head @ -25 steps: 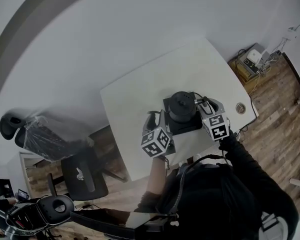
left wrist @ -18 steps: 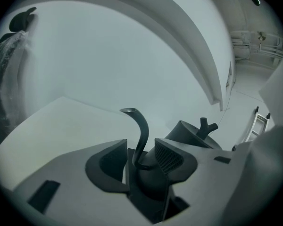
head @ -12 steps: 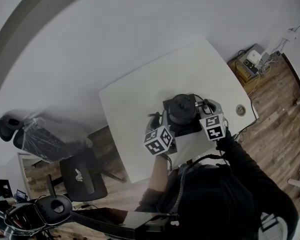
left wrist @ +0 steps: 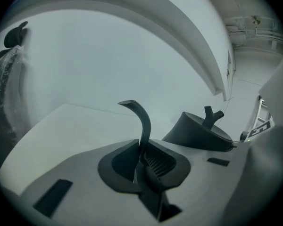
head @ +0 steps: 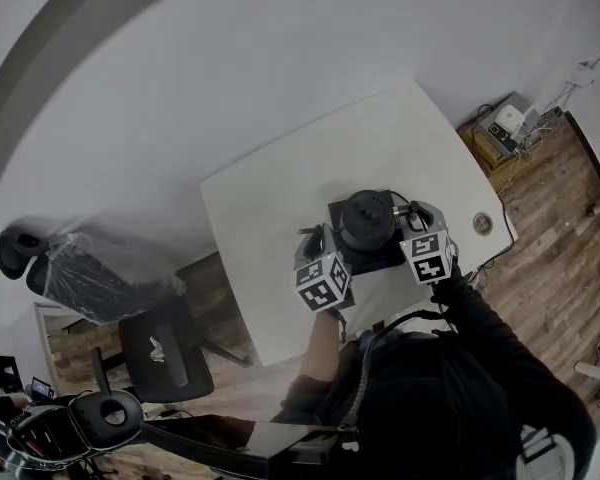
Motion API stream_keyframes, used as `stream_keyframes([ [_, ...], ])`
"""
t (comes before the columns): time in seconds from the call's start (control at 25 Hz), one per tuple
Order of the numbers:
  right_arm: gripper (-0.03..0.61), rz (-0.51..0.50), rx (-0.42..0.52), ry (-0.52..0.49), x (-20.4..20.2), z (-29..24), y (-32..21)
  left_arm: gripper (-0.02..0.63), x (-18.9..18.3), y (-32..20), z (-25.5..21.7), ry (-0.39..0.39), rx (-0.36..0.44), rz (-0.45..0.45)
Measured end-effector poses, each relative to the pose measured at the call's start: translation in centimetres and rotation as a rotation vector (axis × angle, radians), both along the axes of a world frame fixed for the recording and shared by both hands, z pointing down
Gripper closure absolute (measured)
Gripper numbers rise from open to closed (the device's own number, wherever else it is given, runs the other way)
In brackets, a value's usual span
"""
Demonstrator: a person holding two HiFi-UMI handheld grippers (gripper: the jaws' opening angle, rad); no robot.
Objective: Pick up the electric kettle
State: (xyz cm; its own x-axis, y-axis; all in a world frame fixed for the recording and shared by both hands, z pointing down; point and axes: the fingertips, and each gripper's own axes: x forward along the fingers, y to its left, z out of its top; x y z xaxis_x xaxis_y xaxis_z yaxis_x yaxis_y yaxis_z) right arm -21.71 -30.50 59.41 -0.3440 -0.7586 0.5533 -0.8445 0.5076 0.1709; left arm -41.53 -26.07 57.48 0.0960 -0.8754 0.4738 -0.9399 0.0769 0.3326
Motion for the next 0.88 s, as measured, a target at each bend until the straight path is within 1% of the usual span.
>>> stream_keyframes([
  [0.36,0.479,0.002,0.006,-0.005,-0.1,-1.5,0.1,0.571,-0.1,-0.2,-1.5,0.000,0.022,0.011],
  [0.68,0.479,-0.006,0.047,-0.018,-0.3,-4.2,0.0,0.571,-0.2,-0.1,-4.0,0.001,0.053,0.021],
  [0.88,0.479,-0.001,0.083,-0.024,-0.5,-6.6,-0.1,0.571,-0.4,-0.3,-6.4,-0.015,0.072,0.039],
])
